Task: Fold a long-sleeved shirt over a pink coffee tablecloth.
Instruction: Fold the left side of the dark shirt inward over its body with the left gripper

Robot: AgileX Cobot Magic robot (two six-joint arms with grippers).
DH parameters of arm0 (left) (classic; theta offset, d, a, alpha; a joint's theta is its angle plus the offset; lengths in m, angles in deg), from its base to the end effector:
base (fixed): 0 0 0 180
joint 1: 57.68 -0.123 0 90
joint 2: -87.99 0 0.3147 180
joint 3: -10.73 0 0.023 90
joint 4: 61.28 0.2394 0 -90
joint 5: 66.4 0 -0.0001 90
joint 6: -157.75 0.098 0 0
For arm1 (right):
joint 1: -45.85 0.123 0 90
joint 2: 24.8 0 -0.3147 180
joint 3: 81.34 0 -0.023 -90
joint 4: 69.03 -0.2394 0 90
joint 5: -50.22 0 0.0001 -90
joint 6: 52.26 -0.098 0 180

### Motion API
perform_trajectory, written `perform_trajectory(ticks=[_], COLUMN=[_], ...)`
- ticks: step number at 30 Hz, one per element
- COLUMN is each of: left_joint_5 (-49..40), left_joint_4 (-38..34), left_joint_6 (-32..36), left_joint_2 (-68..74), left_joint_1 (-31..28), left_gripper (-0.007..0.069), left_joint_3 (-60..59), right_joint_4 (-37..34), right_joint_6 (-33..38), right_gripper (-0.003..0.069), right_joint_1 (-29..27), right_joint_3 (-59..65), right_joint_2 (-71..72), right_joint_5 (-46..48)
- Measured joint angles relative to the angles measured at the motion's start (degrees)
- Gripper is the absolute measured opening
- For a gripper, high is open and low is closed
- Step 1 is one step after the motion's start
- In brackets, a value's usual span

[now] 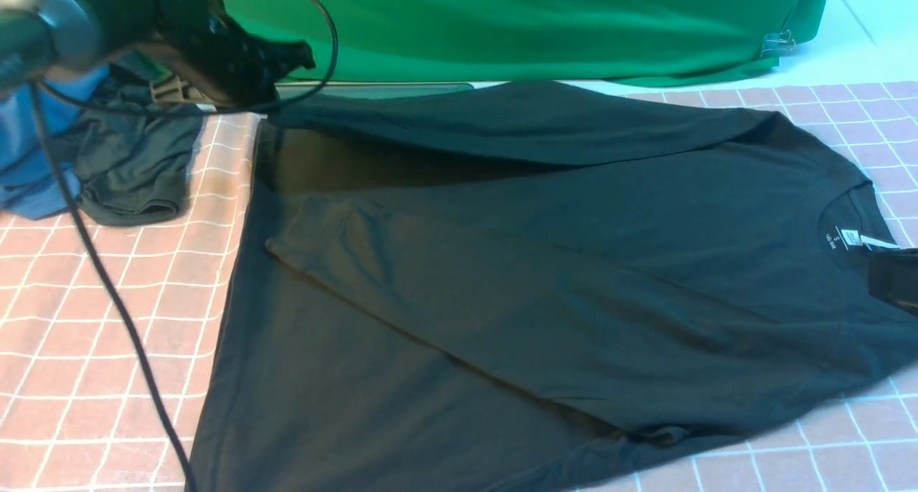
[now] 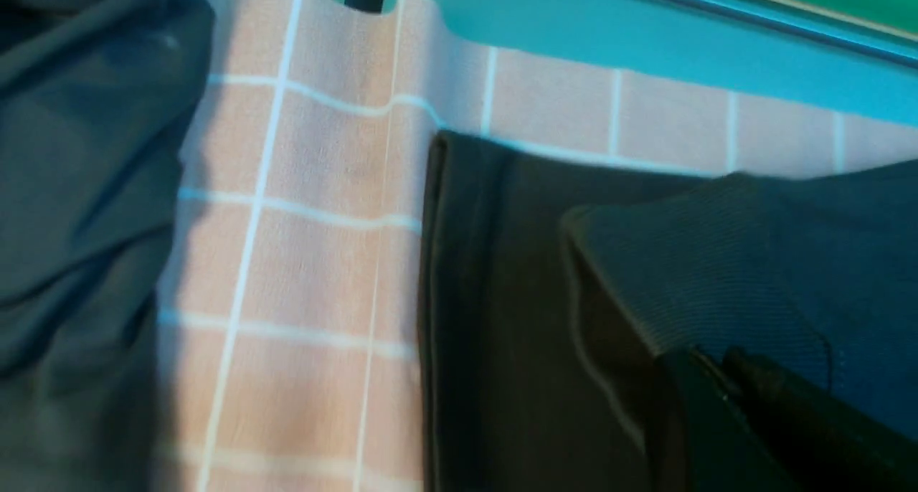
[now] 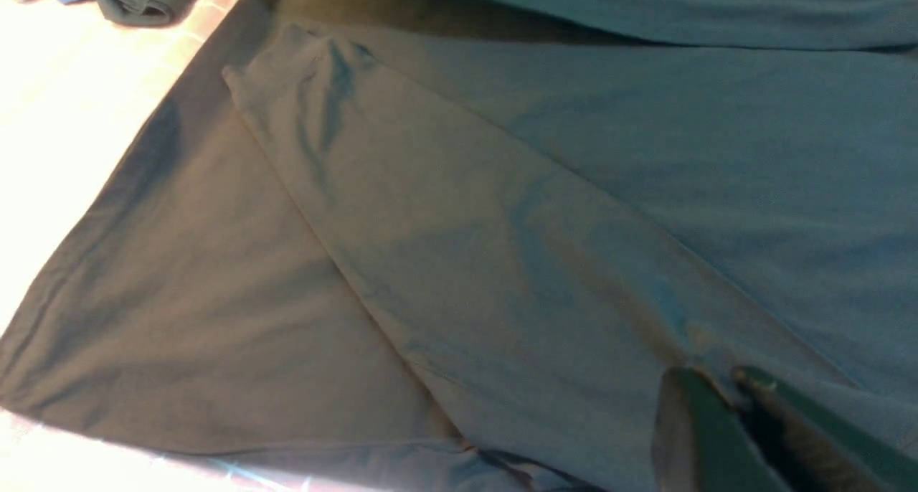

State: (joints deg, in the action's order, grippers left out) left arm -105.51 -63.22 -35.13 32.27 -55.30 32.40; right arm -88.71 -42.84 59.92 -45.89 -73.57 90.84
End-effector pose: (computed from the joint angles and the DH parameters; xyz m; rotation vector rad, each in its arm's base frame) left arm 0.4760 -0.0219 0.2763 -0.2501 2.4665 -0.1517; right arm 0.1000 0.0472 0.3543 -0.2860 2.1467 0.4379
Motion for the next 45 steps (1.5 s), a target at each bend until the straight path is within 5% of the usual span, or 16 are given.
perform_trajectory(ticks=[14,23,45], left_joint_5=[-19.46,-29.47,-30.49], left_joint_4=[-3.94,1.94,6.42], left_joint_6=[0.05,-3.33,-7.51], left_joint_2=[-8.09,-8.74,-16.38], left_joint_1=[3.29,7.76,10.06], left_gripper=[0.0026,0.0026,0.0026], left_joint_3=[0.0,0.0,-15.59], right_joint_4=[0.05,1.81,8.75], right_joint_6=[0.0,-0.01,-1.91], right_gripper=[0.0106,0.0109,0.0118], right_joint_1=[0.0,0.0,0.0], right_joint_3=[0.0,0.0,0.0], right_joint_2=[0.0,0.0,0.0], right_joint_5=[0.0,-1.37,-6.49])
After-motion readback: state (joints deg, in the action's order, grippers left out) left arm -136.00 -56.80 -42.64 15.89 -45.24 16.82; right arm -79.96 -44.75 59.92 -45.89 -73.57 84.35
